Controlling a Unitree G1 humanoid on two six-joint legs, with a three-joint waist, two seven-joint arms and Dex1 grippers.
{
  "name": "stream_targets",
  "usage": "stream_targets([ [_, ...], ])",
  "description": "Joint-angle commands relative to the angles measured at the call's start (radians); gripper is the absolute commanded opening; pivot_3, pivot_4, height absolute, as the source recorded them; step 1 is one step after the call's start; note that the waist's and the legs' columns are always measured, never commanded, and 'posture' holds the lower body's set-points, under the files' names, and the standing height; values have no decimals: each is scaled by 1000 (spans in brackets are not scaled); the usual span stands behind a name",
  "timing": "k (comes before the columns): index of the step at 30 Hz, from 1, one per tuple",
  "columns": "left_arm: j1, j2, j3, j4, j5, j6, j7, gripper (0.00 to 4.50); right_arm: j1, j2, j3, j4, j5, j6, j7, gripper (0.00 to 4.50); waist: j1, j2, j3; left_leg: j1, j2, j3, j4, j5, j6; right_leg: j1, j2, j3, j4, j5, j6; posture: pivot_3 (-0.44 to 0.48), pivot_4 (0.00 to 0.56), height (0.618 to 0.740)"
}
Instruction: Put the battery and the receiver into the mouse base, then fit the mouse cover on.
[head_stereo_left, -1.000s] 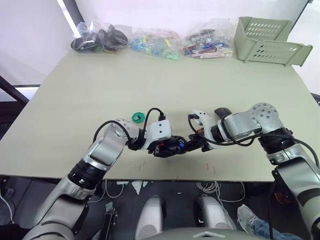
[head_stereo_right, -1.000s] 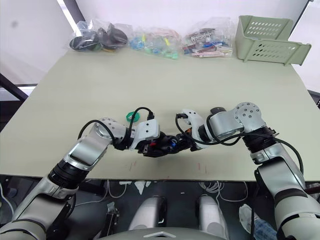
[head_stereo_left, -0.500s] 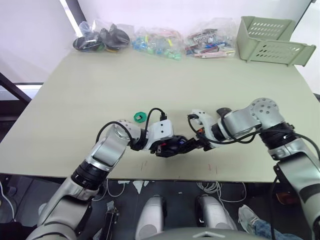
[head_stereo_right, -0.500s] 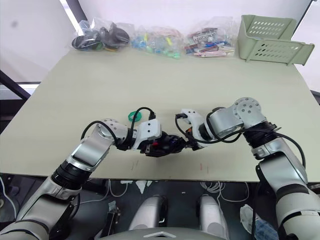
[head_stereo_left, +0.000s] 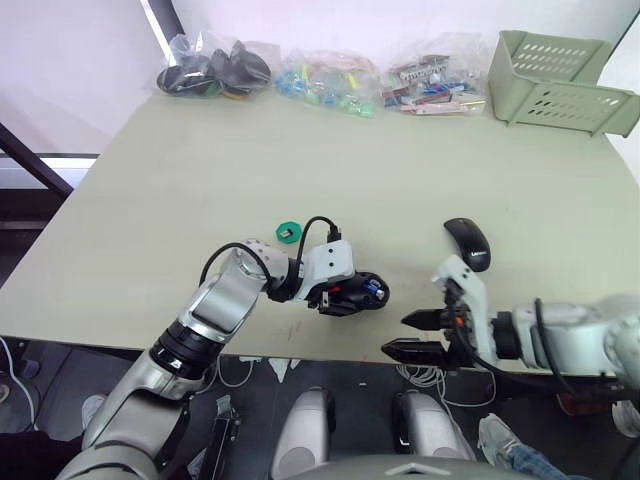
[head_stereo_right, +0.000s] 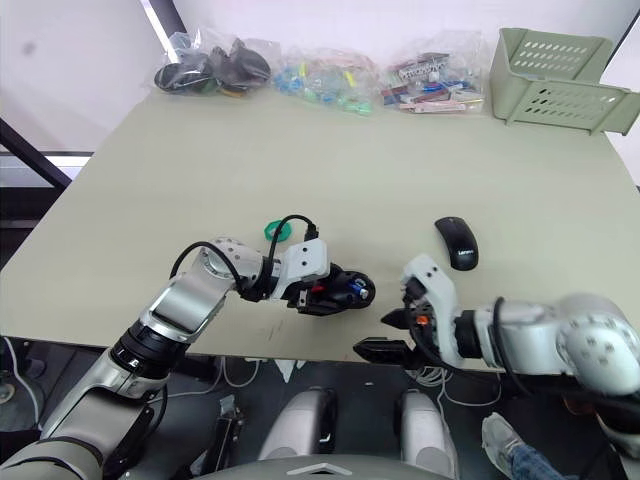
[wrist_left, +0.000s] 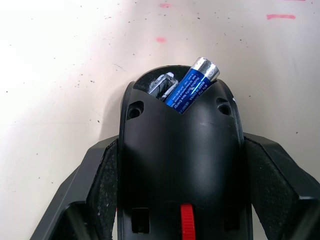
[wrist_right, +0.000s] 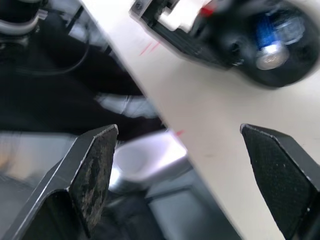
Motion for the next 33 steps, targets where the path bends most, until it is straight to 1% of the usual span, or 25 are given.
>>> stream_targets([
  [1, 14, 7, -38, 32, 27, 15, 5, 3077, 44, 7, -2, -89, -243, -180, 126, 4113, -3, 1, 0, 0, 0, 0, 0, 0, 0, 0, -1, 0, 0, 0, 0, 0, 150, 740],
  [4, 11, 9, -38, 39, 28, 12, 4, 3077, 64, 27, 80, -111, -451, -306, 194, 4113, -3, 1, 0, 0, -1, -1, 0, 0, 0, 0, -1, -1, 0, 0, 0, 0, 150, 740],
  [6, 13, 9, -38, 38, 29, 13, 5, 3077, 73, 88, 157, -75, -587, -413, 220, 4113, 0, 1, 0, 0, -1, -2, 0, 0, 0, 0, 0, -2, 0, 0, 0, 0, 150, 740],
  [8, 14, 11, -39, 39, 31, 12, 5, 3077, 73, 176, 200, -25, -660, -482, 217, 4113, 1, 1, 0, -1, -1, -3, -1, 0, 0, 0, 0, -4, 0, 0, 0, 0, 150, 740],
  [10, 14, 13, -37, 41, 30, 11, 3, 3077, 66, 227, 233, 16, -717, -514, 227, 3602, 2, 1, 0, -1, -1, -3, -1, 0, 0, 0, 1, -4, 0, 0, -1, 0, 150, 740],
  [11, 14, 15, -36, 41, 30, 11, 2, 3077, 64, 239, 250, 31, -744, -531, 243, 3473, 1, 1, 0, -1, -1, -3, -1, 0, 0, 0, 1, -4, 0, 0, -1, 0, 150, 740],
  [12, 15, 16, -35, 42, 30, 11, 2, 3077, 60, 266, 261, 57, -769, -549, 250, 3007, 0, 1, 0, -1, -1, -3, 0, 0, 0, 0, 1, -3, 1, 0, 0, 0, 150, 740],
  [14, 16, 18, -35, 41, 30, 11, 3, 3077, 54, 303, 270, 93, -793, -572, 257, 2303, -1, 1, 0, 0, -1, -2, 0, 0, 0, 1, 1, -2, 1, 0, 0, 0, 150, 740],
  [15, 18, 20, -35, 39, 30, 11, 3, 3077, 52, 316, 275, 110, -813, -585, 268, 1773, -1, 1, 0, 0, -1, -2, 0, 0, 0, 1, 1, -2, 1, 0, 0, 0, 150, 740],
  [16, 19, 20, -34, 36, 30, 14, 4, 3077, 47, 330, 280, 130, -833, -597, 276, 1550, -1, 1, 0, 0, -1, -2, 0, 0, 0, 1, 1, -2, 1, 0, 0, 0, 150, 740],
  [18, 20, 22, -32, 31, 28, 20, 7, 3077, 36, 356, 290, 179, -872, -630, 298, 482, -2, 1, 0, 1, -2, -2, 0, 0, 0, 1, 1, -2, 2, 0, 0, 0, 150, 740],
  [19, 21, 23, -31, 29, 28, 21, 7, 3077, 33, 367, 293, 202, -885, -643, 309, 17, -2, 1, 0, 1, -2, -1, 0, 0, 0, 1, 2, -3, 3, 0, 0, 0, 150, 740],
  [26, 23, 27, -29, 23, 26, 28, 10, 3077, 24, 418, 302, 292, -959, -704, 365, 17, -3, 1, 0, 2, -2, 3, 0, 0, 0, 1, 3, -2, 4, 0, -1, 0, 150, 740],
  [33, 27, 31, -27, 16, 25, 33, 13, 3077, 50, 441, 294, 325, -995, -728, 403, 17, -3, 1, 0, 4, -2, 6, 0, 0, 0, 1, 3, 0, 5, 0, -1, 0, 150, 740],
])
